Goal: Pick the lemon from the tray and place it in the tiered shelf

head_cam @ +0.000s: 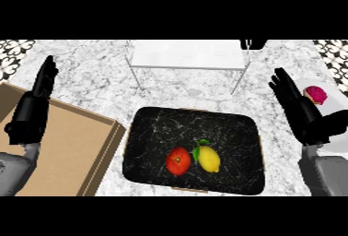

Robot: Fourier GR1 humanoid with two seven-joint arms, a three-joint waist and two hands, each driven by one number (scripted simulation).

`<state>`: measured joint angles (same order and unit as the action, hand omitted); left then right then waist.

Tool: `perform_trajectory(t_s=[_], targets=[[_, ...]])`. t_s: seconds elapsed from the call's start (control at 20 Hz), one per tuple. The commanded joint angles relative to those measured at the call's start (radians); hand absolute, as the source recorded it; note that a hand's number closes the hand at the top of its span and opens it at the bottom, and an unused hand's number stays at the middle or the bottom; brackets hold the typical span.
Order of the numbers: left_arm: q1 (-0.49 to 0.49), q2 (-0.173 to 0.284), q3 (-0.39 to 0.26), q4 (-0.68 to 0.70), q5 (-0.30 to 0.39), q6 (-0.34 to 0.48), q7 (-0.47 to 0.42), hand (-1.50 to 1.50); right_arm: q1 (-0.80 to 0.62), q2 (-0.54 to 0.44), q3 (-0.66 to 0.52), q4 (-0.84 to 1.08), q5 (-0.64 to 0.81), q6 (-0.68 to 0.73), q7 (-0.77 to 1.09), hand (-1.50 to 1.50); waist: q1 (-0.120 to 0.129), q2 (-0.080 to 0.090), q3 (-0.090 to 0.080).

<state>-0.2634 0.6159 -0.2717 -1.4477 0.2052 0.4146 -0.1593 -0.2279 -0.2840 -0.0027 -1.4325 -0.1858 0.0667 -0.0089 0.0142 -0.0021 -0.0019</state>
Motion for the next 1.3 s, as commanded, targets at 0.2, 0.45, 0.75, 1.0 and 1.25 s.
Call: perform_trajectory(t_s=[0.2, 0.45, 0.75, 1.0, 1.25], targets=[[0.154, -0.132, -0.007, 0.122, 0.187, -0.06, 0.212, 0.0, -0.092, -0.145, -0.028, -0.104, 0.056, 0.094, -0.129, 1.5, -0.018, 0.001, 0.0], [0.203, -0.181, -0.028, 0.136, 0.274, -0.139, 0.276, 0.0, -0.034, -0.21, 0.003, 0.056, 0.236, 0.009, -0.004, 1.5, 0.0, 0.012, 0.001], [0.186, -0.178, -0.011, 0.16, 0.281, -0.17, 0.301, 0.0, -0.009, -0.253, 0.045, 0.022, 0.191, 0.187, -0.166, -1.5, -0.016, 0.005, 0.002], [0.2, -0.168, 0.011, 0.149, 0.285, -0.186, 0.295, 0.0, -0.014, -0.346, 0.093, -0.051, 0.16, 0.362, -0.122, -1.5, -0.019, -0.001, 0.0], [0.181, -0.167, 0.028, 0.145, 0.288, -0.178, 0.331, 0.0, -0.016, -0.379, 0.145, -0.202, 0.141, 0.428, 0.029, -1.5, -0.032, -0.004, -0.001]])
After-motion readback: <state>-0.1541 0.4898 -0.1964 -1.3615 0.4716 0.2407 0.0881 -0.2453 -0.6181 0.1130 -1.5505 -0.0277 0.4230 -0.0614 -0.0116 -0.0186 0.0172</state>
